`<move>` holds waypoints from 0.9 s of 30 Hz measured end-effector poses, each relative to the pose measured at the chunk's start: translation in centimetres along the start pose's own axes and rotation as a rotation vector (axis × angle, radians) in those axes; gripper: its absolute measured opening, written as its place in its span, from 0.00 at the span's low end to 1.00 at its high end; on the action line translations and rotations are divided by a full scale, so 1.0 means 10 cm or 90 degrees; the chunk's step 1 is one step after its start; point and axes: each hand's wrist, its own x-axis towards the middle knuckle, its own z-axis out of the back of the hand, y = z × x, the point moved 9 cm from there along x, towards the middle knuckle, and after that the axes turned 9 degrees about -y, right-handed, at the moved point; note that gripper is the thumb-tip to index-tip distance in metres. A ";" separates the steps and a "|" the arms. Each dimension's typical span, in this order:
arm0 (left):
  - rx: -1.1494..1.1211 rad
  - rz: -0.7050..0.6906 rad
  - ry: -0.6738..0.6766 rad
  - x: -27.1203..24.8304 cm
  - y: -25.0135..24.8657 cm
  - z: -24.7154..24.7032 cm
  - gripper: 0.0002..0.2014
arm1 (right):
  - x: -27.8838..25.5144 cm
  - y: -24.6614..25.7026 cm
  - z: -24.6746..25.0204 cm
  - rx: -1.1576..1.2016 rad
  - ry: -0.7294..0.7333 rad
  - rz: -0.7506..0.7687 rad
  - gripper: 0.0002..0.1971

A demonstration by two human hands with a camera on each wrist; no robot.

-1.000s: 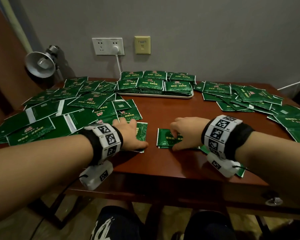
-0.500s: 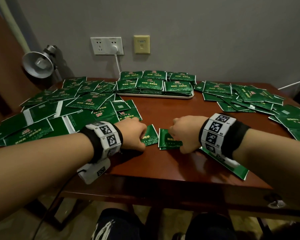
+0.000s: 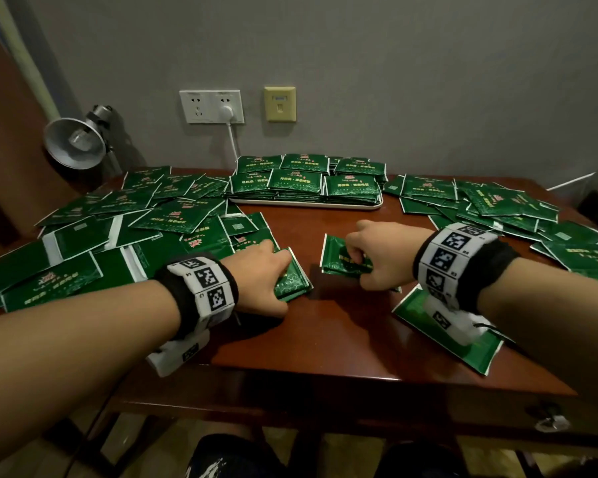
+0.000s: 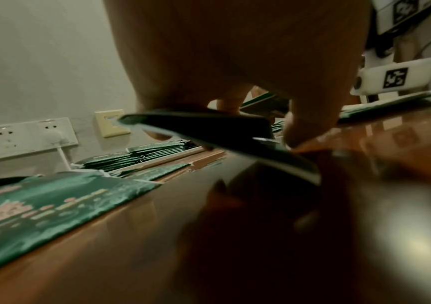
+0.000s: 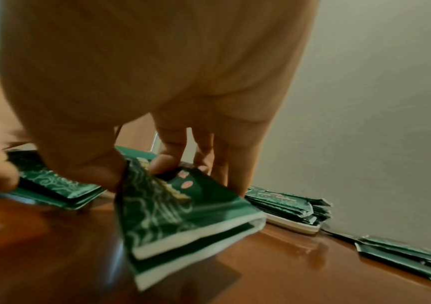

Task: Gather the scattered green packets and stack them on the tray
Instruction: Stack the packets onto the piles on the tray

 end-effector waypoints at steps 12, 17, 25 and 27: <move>0.011 0.080 -0.120 0.43 0.67 0.60 0.35 | 0.56 -0.35 0.49 0.053 -0.105 -0.036 0.14; 0.057 0.068 -0.148 0.89 1.08 0.77 0.26 | 1.13 -0.49 0.53 0.021 -0.092 -0.038 0.15; 0.028 0.079 -0.070 1.89 1.82 0.54 0.22 | 2.30 -0.67 0.40 0.010 -0.067 -0.035 0.17; 0.019 0.084 -0.053 2.07 1.95 0.44 0.22 | 2.56 -0.70 0.34 0.003 -0.067 -0.037 0.17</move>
